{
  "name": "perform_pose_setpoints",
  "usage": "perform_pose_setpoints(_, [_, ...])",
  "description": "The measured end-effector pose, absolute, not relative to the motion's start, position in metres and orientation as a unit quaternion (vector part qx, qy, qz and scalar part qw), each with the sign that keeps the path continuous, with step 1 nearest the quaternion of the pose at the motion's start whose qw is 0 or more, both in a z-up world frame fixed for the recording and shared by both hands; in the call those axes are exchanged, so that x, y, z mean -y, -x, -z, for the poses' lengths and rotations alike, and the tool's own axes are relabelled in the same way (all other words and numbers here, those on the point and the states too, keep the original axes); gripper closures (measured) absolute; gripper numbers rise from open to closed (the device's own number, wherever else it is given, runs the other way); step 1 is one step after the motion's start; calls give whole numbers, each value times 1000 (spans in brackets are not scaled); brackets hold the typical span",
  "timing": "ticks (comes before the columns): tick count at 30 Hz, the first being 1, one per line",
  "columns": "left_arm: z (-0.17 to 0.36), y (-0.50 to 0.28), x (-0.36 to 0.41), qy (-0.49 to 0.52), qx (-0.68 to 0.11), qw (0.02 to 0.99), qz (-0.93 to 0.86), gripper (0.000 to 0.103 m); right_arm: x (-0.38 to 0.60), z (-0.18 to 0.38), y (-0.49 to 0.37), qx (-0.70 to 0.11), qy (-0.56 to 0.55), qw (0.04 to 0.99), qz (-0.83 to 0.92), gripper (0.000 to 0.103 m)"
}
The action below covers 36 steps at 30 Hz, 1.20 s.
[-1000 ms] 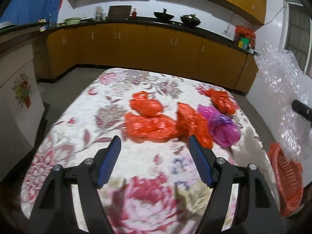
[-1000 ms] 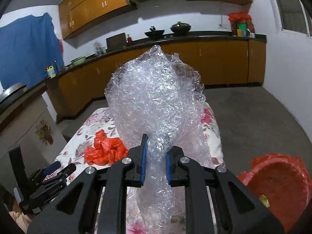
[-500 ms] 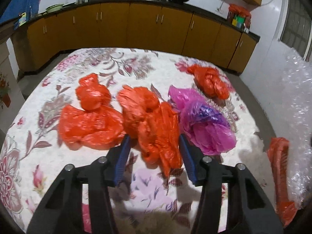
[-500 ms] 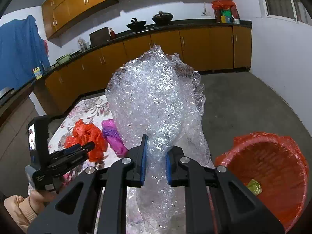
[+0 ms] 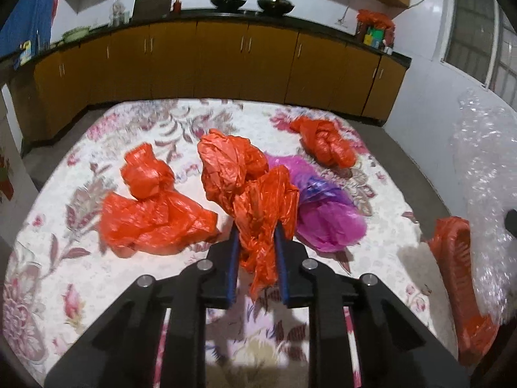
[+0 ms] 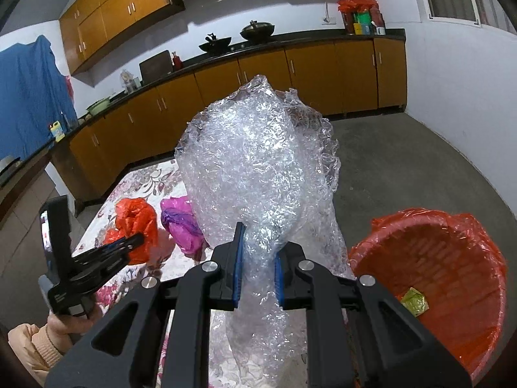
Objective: Collect trash
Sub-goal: 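Grasp an orange bag with the left gripper while the right holds bubble wrap, then carry the orange bag and bubble wrap in both grippers over the red basket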
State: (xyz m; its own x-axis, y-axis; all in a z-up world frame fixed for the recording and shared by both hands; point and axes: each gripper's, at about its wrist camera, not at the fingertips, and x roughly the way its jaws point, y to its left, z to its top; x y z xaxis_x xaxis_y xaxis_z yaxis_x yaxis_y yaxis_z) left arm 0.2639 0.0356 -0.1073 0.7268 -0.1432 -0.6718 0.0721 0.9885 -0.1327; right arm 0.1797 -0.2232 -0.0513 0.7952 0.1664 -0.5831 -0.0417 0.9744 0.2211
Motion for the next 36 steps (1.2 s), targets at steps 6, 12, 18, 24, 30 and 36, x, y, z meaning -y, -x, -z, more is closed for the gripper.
perform_pose_setpoints(6, [75, -233, -38, 41, -332, 940, 73, 83, 235, 42, -159, -299, -107, 947, -44, 86])
perform_pose_setpoints(12, [43, -209, -18, 37, -308, 944, 115, 83, 252, 33, -135, -285, -120, 951, -18, 86])
perform_pose_setpoints(18, [16, -188, 20, 32, -288, 941, 173, 83, 279, 27, -114, -274, -138, 952, 16, 87])
perform_pose_setpoints(24, [4, -170, 61, 20, -280, 934, 223, 83, 308, 30, -93, -272, -158, 948, 54, 87])
perform_pose_setpoints(30, [5, -158, 100, 6, -281, 923, 262, 83, 334, 35, -76, -269, -175, 943, 89, 87])
perform_pose_setpoints(36, [10, -152, 133, -8, -288, 911, 295, 83, 352, 38, -66, -265, -185, 940, 110, 87])
